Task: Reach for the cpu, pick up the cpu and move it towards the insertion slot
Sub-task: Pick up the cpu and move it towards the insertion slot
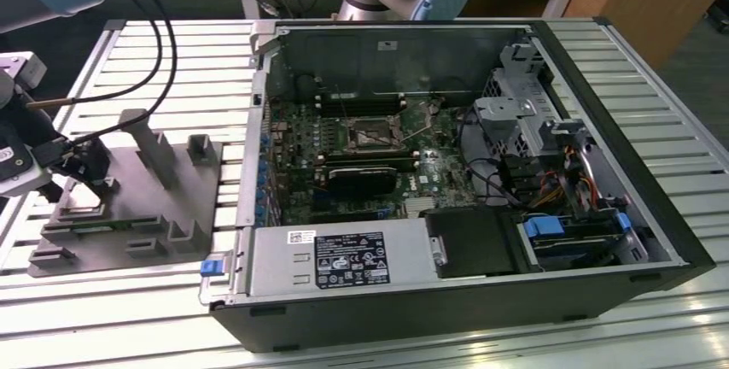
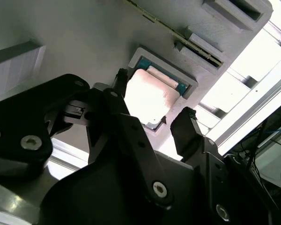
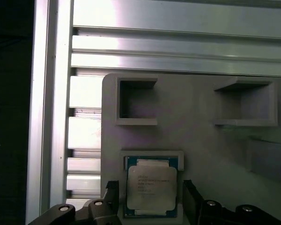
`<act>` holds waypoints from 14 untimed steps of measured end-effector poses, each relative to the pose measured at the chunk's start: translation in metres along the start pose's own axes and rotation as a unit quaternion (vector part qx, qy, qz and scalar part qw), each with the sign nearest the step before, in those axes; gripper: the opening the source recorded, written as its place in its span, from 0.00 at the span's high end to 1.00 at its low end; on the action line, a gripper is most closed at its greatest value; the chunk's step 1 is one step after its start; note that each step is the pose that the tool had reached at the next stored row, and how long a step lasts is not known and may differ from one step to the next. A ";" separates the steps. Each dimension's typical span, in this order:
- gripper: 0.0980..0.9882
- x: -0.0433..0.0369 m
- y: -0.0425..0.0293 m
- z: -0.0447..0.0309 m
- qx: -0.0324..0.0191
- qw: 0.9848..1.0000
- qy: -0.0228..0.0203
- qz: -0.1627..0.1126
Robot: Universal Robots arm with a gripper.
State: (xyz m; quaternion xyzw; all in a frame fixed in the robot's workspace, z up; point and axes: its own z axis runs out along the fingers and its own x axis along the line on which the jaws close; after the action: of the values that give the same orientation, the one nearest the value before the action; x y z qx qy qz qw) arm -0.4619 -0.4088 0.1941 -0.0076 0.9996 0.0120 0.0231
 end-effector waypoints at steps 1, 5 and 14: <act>0.38 0.0000 0.0000 0.0005 0.000 1.000 0.000 0.001; 0.38 -0.0016 -0.0001 0.0023 0.000 1.000 0.000 0.003; 0.38 -0.0020 -0.0003 0.0092 0.000 1.000 0.000 0.010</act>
State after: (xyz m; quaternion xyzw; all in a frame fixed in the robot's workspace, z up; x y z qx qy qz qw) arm -0.4595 -0.4089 0.1850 0.0028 0.9997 0.0118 0.0233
